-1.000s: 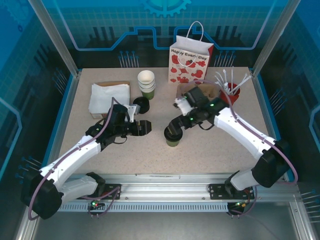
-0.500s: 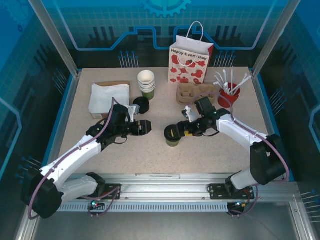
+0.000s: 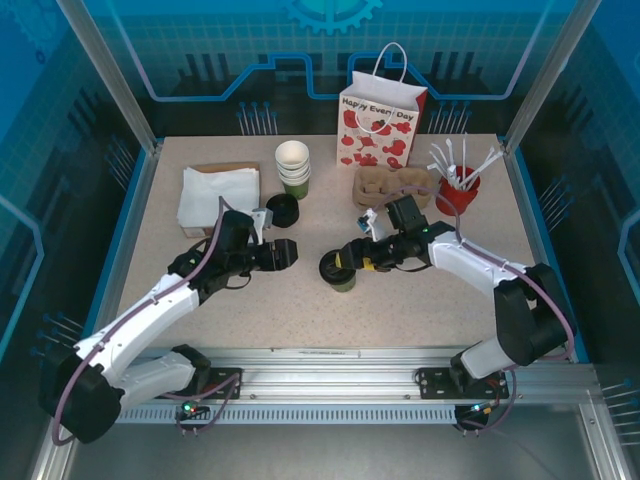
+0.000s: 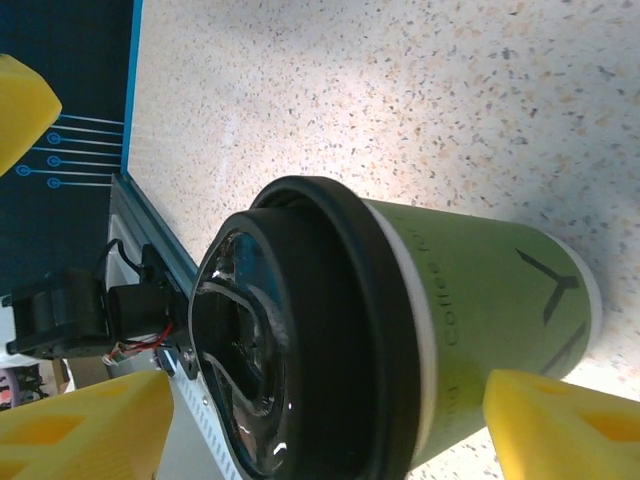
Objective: Pack the takeout coffee
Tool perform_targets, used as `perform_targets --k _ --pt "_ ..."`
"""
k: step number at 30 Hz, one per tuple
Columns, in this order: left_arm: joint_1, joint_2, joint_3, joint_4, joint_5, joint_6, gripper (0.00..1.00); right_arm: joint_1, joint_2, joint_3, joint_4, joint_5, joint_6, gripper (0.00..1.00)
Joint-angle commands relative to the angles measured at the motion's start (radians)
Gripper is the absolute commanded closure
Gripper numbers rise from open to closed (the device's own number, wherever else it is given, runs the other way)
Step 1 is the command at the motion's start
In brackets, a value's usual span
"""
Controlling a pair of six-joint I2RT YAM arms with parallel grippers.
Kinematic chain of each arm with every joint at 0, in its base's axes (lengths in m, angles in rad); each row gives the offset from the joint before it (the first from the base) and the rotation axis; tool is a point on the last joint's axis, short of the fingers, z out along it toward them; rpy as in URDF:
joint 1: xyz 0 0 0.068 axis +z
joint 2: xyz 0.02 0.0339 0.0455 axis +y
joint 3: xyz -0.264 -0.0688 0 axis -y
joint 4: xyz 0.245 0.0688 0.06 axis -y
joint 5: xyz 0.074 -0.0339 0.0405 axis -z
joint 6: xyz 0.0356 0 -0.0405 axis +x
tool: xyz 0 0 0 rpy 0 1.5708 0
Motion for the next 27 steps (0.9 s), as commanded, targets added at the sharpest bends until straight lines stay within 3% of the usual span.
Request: perform_targets --k 1,13,27 --pt "0.011 -0.030 -0.001 -0.028 -0.050 0.005 0.29 0.034 0.024 0.001 0.053 -0.017 0.042 0.19" --pt "0.021 -0.050 -0.001 -0.045 -0.032 0.002 0.29 0.043 0.050 0.031 -0.049 0.133 0.006 0.31" --pt "0.022 -0.032 0.005 -0.041 -0.011 -0.008 0.29 -0.065 -0.020 -0.038 -0.057 0.074 -0.030 0.36"
